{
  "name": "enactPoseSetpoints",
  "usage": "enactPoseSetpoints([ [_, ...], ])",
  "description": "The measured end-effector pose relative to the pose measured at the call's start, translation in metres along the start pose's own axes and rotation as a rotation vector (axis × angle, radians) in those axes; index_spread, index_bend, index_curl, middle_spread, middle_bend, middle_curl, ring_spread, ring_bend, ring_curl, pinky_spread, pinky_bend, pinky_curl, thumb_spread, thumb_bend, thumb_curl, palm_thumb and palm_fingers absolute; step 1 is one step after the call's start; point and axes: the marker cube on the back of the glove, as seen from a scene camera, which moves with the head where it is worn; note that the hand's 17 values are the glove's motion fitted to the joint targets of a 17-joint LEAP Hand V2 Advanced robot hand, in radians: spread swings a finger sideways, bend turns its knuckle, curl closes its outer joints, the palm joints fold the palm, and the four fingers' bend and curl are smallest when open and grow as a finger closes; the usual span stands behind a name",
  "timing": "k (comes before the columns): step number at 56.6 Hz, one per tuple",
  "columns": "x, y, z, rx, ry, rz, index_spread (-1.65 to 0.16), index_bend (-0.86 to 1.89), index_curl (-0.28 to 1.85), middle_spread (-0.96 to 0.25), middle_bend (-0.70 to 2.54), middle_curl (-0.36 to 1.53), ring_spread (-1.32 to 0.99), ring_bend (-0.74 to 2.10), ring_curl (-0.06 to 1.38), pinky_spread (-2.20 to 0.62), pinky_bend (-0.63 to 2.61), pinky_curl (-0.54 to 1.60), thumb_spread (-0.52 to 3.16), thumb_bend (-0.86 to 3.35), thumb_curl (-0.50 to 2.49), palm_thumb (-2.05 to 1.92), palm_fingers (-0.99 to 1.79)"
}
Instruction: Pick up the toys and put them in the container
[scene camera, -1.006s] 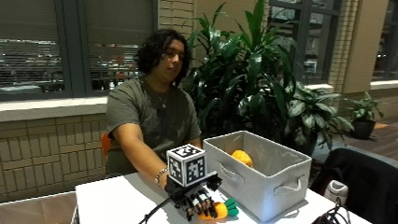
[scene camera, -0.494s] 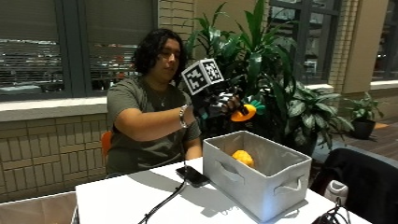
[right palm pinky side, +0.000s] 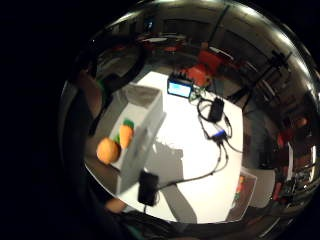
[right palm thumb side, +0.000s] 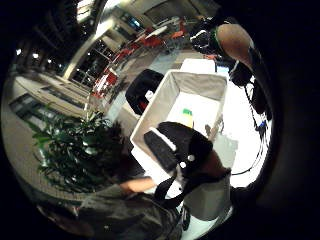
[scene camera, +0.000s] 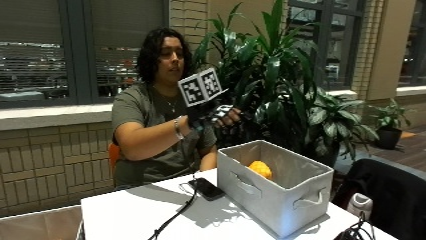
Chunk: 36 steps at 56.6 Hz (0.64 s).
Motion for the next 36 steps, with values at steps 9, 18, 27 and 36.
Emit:
enactPoseSetpoints([
  [9,0.049,0.114,0.005,-0.117,0.045,0.052,-0.42,0.49,0.52,-0.52,0.78,1.04,-0.52,1.35,0.84,-0.36,1.18,0.61,1.22,-0.04,0.22,-0.02,0.19],
  [18,0.076,0.217,0.004,-0.215,0.081,0.041,-0.43,0.51,0.52,-0.40,0.58,0.90,-0.42,1.08,0.72,-0.20,1.02,0.52,1.18,-0.04,0.22,-0.04,-0.02],
  [27,0.091,0.266,0.001,-0.236,0.088,0.029,-0.43,0.49,0.50,-0.30,0.44,0.79,-0.35,0.90,0.62,-0.10,0.94,0.46,1.16,-0.04,0.21,-0.05,-0.03],
  [36,0.102,0.295,0.007,-0.195,0.096,0.052,-0.43,0.45,0.48,-0.23,0.38,0.71,-0.31,0.83,0.57,-0.05,0.88,0.42,1.15,-0.05,0.21,-0.06,0.01],
])
